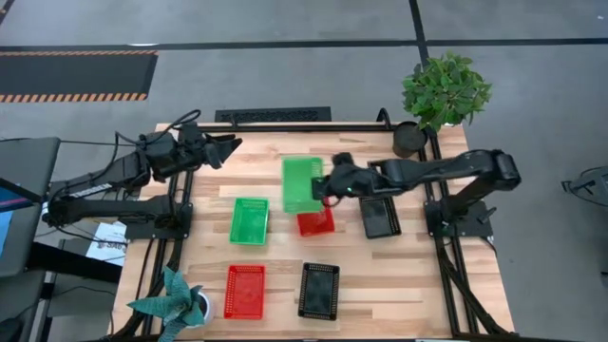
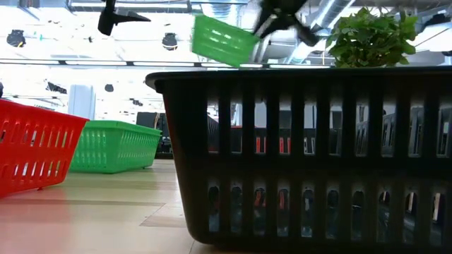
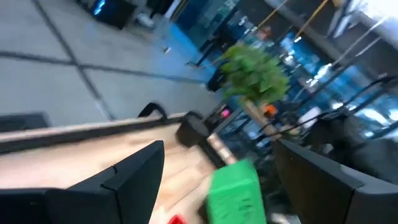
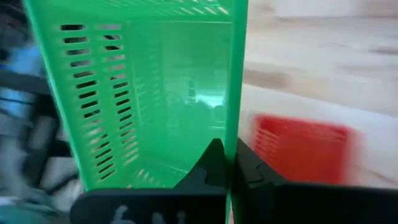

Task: Stack baskets by color
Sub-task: Stack the bottom green bin on top of the top green bin

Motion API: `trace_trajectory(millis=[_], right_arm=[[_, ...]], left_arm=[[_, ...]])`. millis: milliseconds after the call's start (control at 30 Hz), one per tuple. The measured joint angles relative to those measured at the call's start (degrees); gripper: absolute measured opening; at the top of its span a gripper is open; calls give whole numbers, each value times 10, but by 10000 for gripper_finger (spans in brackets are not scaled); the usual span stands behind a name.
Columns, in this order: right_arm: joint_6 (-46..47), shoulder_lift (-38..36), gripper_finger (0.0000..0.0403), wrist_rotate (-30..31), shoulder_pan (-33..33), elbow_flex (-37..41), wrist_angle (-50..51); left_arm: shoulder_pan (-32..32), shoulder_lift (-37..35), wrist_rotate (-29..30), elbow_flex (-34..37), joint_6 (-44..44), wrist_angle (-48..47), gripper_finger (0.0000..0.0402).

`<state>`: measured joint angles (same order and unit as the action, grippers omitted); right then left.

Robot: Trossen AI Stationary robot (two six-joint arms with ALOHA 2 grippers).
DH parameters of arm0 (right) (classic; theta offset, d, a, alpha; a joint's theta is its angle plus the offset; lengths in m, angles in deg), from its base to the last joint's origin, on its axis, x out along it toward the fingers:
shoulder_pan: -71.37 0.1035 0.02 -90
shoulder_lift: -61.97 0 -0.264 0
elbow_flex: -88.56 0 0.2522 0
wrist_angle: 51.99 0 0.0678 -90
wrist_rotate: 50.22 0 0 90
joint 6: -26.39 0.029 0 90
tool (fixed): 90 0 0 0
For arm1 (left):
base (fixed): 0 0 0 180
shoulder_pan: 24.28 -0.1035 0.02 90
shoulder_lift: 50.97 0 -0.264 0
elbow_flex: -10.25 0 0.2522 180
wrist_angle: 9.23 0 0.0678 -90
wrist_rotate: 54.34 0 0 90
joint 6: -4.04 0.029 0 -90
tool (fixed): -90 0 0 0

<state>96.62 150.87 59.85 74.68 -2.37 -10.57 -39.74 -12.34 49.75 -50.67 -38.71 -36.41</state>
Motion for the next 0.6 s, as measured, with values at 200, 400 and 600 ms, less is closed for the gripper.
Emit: trace_trajectory(millis=[200, 400, 600], right_arm=[[-8, 75, 5, -7, -12, -13, -124], [-8, 166, 5, -28, -3, -87, -125], [-8, 249, 5, -75, 3, -169, -138]], left_arm=[[0, -23, -9, 0, 4, 9, 290], [-1, -33, -6, 0, 20, 0, 290], [-2, -35, -3, 0, 26, -8, 290]])
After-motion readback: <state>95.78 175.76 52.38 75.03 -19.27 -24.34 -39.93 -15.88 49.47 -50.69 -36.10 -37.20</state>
